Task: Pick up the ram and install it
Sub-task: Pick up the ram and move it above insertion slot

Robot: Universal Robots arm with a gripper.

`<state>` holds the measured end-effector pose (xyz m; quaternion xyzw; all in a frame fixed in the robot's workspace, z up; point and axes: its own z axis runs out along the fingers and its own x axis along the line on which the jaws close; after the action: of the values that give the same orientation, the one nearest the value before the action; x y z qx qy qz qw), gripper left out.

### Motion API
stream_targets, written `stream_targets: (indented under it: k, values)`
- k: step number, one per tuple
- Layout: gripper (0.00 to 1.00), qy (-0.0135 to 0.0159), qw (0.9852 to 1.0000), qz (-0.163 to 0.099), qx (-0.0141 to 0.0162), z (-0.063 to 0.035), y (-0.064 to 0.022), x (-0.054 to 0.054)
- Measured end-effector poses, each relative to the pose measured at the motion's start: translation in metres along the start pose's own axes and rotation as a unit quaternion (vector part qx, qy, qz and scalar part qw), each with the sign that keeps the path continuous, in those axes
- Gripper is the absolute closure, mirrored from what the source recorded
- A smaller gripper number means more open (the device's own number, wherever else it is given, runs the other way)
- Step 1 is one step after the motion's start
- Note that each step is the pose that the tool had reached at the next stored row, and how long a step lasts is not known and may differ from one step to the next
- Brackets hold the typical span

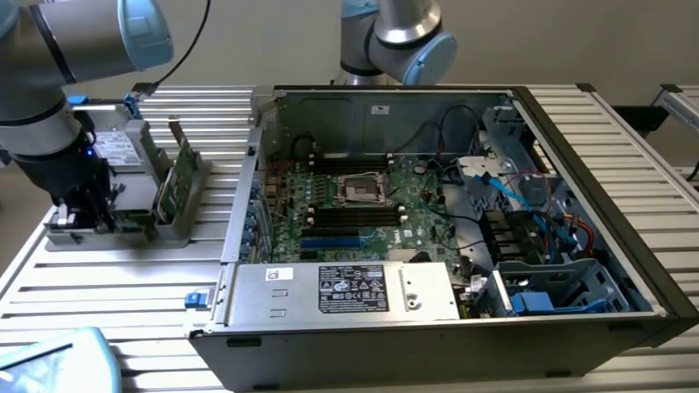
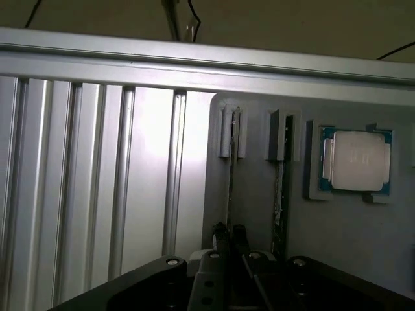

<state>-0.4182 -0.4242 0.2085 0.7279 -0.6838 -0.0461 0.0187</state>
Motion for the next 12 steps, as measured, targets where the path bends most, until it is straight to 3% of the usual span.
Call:
stream_targets:
  k: [10, 12]
  values:
    - [0.86, -0.0001, 1.0000, 0.000, -0.0024, -0.0049, -0.0008, -0.0001]
    - [0.86, -0.0002, 1.0000, 0.000, -0.0025, -0.0102, -0.0010, -0.0002]
